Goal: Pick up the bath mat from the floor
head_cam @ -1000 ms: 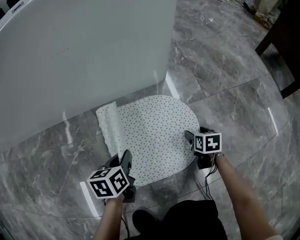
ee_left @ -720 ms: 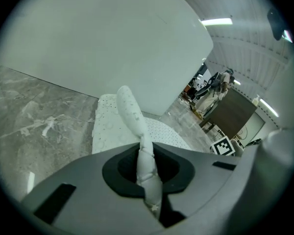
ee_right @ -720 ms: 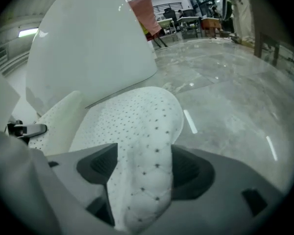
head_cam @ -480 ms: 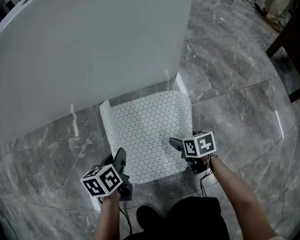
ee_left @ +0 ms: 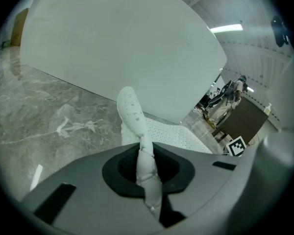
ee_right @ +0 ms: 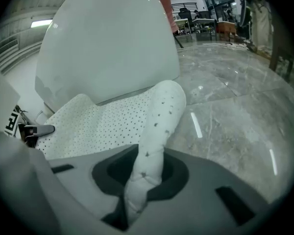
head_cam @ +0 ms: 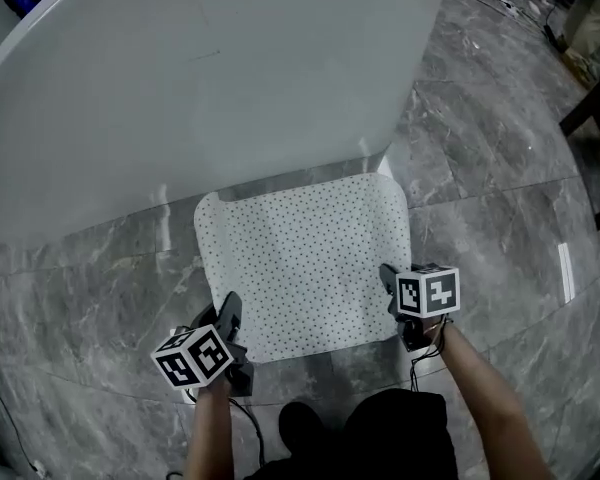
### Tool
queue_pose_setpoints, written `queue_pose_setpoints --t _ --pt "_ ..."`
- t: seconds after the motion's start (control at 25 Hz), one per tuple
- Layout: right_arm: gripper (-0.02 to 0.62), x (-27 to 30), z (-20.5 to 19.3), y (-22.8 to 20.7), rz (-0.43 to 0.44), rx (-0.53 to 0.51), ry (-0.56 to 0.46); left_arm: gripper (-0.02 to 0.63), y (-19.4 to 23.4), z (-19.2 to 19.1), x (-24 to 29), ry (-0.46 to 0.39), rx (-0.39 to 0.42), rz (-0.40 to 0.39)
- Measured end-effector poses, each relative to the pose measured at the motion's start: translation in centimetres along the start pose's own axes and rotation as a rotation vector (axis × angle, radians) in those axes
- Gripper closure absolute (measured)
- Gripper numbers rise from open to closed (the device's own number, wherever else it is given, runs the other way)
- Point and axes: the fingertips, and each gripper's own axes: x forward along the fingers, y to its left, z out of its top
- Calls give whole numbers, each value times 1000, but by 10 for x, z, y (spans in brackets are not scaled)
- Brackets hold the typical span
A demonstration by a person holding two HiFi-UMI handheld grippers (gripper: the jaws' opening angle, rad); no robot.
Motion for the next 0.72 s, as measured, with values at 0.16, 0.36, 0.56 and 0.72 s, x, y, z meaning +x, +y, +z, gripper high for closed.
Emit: queue_pose_setpoints --t 0.16,0.36,0.56,0.72 --pt "560 -6 1 4 23 52 -4 584 20 2 -8 1 0 41" --pt "565 -18 11 21 73 86 -25 586 27 8 -16 -19 -23 34" --pt "566 -41 24 36 85 81 -49 586 20 19 -32 -34 -38 17" --pt "566 -69 41 53 75 60 -64 586 3 33 -54 -43 -58 14"
